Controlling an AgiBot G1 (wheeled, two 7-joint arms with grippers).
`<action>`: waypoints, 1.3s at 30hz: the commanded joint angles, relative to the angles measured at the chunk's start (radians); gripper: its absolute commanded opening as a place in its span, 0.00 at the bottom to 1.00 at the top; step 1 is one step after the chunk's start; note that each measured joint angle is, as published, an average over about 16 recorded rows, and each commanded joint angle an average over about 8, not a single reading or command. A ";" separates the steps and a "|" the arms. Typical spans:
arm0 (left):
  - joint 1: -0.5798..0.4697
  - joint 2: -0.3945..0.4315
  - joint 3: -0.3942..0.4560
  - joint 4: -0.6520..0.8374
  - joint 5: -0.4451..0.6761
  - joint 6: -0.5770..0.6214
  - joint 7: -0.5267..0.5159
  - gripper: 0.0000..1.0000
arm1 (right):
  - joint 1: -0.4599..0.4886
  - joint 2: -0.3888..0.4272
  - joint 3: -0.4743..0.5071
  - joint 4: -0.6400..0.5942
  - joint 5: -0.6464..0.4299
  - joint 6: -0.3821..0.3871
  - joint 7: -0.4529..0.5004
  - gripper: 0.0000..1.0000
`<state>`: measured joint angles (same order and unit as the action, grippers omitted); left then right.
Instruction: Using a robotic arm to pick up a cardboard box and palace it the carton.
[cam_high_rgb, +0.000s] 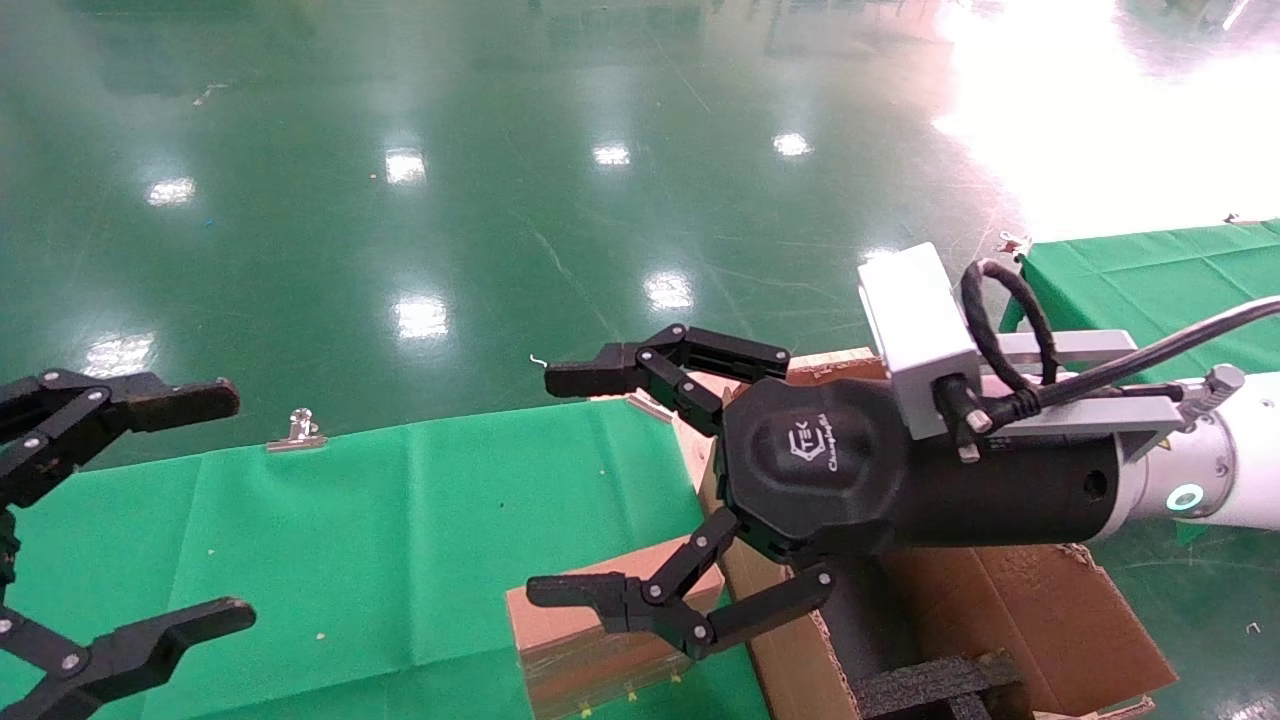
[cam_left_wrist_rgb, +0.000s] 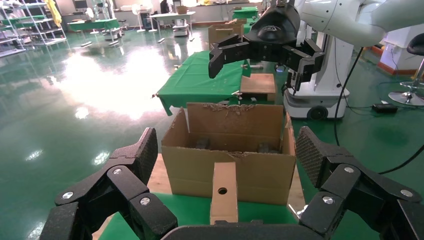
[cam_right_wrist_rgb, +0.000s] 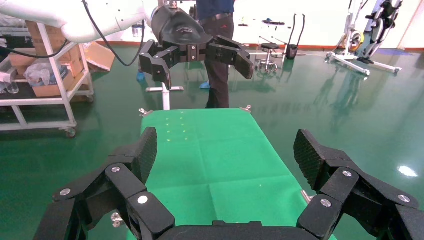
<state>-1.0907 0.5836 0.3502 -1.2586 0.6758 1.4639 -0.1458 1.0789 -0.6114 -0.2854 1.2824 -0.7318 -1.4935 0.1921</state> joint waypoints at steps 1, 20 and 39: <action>0.000 0.000 0.000 0.000 0.000 0.000 0.000 1.00 | 0.000 0.000 0.000 0.000 0.000 0.000 0.000 1.00; 0.000 0.000 0.000 0.000 0.000 0.000 0.000 0.07 | 0.000 0.000 0.000 0.000 0.000 0.000 0.000 1.00; 0.000 0.000 0.000 0.000 0.000 0.000 0.000 0.00 | 0.052 0.001 -0.042 0.002 -0.110 -0.004 0.001 1.00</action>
<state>-1.0907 0.5836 0.3503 -1.2585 0.6757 1.4639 -0.1457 1.1432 -0.6167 -0.3361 1.2790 -0.8559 -1.5060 0.1940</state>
